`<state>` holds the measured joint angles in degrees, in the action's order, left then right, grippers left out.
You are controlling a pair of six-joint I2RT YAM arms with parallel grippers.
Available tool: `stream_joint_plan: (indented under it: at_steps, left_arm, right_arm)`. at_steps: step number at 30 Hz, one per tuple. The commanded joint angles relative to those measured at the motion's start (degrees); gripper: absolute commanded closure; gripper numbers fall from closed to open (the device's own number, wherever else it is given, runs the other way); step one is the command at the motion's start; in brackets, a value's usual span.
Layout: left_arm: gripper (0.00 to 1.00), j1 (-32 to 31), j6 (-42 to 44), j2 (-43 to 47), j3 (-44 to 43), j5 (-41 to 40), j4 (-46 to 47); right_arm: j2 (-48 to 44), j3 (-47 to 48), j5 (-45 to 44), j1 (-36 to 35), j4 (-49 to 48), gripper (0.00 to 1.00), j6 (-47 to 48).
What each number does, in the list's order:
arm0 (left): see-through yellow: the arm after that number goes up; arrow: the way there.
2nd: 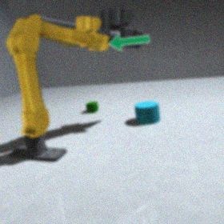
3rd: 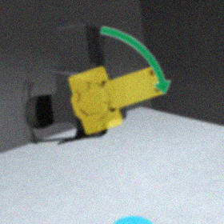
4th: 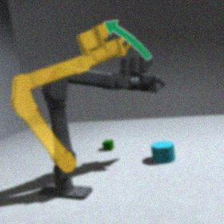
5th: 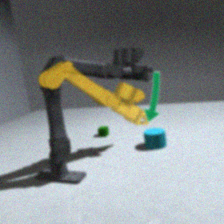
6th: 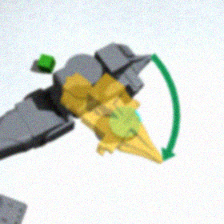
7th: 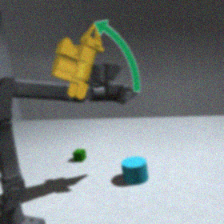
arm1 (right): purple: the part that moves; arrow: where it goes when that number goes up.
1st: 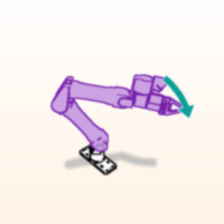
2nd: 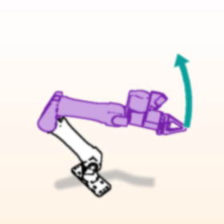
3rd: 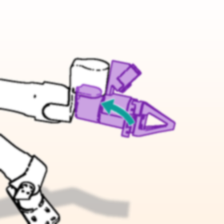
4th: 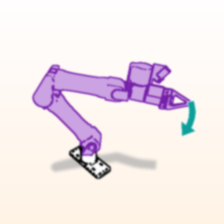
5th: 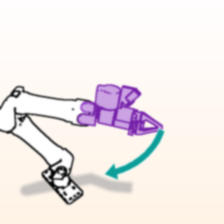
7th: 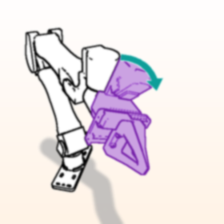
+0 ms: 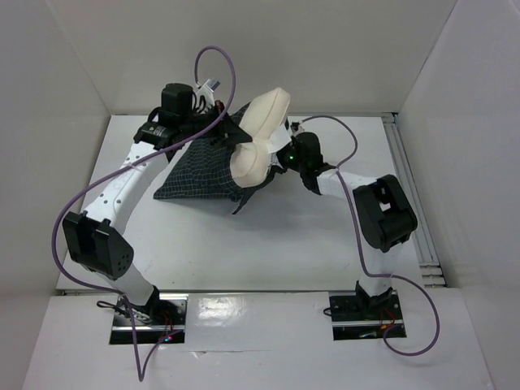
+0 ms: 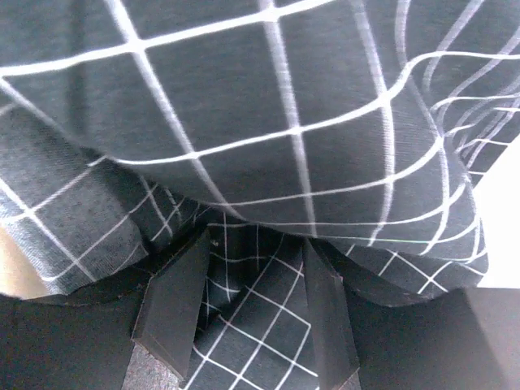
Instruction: Put the pillow into the pillowcase
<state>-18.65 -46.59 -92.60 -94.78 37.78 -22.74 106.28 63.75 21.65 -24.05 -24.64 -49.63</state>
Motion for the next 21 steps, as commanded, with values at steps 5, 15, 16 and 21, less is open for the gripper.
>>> stream_joint_plan:
  at_steps: [5, 15, 16, 21]
  left_arm:
    - [1.00, 1.34, -1.22, 3.39, -1.55, 4.40, 7.10]
    - [1.00, 3.71, -0.70, 3.92, -0.93, 4.41, 7.10]
    - [1.00, 3.71, -0.70, 3.92, -0.41, 4.41, 7.10]
    - [1.00, 3.71, -0.70, 5.05, 0.12, 4.94, 7.10]
  right_arm:
    - [-6.95, -4.32, -1.43, -1.35, -4.98, 0.42, 0.85]
    - [-14.08, -5.49, -4.33, -1.35, -3.31, 0.34, 2.60]
    - [-12.52, -4.60, -3.64, -1.35, -2.61, 0.34, 2.60]
    - [-6.36, -0.03, -0.39, -1.35, -2.60, 0.34, 2.60]
